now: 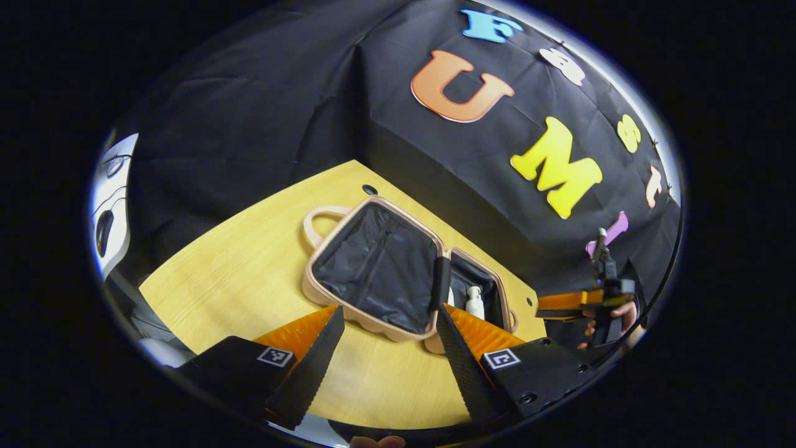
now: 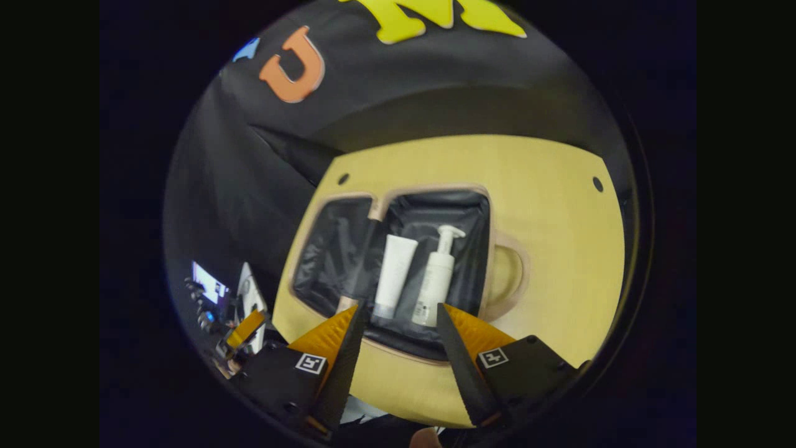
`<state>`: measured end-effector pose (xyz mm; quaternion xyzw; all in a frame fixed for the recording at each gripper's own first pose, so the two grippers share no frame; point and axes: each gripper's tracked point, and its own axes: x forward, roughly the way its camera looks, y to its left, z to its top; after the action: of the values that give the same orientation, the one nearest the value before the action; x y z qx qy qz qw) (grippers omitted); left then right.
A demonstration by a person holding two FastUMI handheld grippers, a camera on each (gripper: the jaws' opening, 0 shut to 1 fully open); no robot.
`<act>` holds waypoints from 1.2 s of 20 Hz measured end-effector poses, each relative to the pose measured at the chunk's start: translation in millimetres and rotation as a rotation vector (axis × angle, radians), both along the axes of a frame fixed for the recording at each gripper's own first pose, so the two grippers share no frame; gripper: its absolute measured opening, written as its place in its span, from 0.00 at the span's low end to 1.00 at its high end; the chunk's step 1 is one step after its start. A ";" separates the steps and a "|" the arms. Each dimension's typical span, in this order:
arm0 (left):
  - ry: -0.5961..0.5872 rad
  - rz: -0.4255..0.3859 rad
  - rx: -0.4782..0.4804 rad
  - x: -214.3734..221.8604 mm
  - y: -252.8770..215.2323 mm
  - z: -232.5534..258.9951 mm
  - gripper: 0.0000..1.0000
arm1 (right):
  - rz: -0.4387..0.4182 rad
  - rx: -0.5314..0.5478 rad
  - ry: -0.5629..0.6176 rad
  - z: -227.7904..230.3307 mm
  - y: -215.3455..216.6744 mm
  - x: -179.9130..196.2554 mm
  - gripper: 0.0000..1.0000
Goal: First open the suitcase, pack the skin care products into it, and then close the suitcase.
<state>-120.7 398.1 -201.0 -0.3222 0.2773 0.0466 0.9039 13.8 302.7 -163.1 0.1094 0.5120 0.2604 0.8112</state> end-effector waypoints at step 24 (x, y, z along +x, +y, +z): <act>-0.103 0.228 -0.621 168.8 114.5 -116.3 0.55 | -0.019 -0.010 -0.395 83.4 -70.9 -35.4 0.71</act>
<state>48.0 512.6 -317.3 -0.6133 0.1942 0.0442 0.7644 -21.6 231.7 -79.7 0.0569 0.3430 0.2666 0.8989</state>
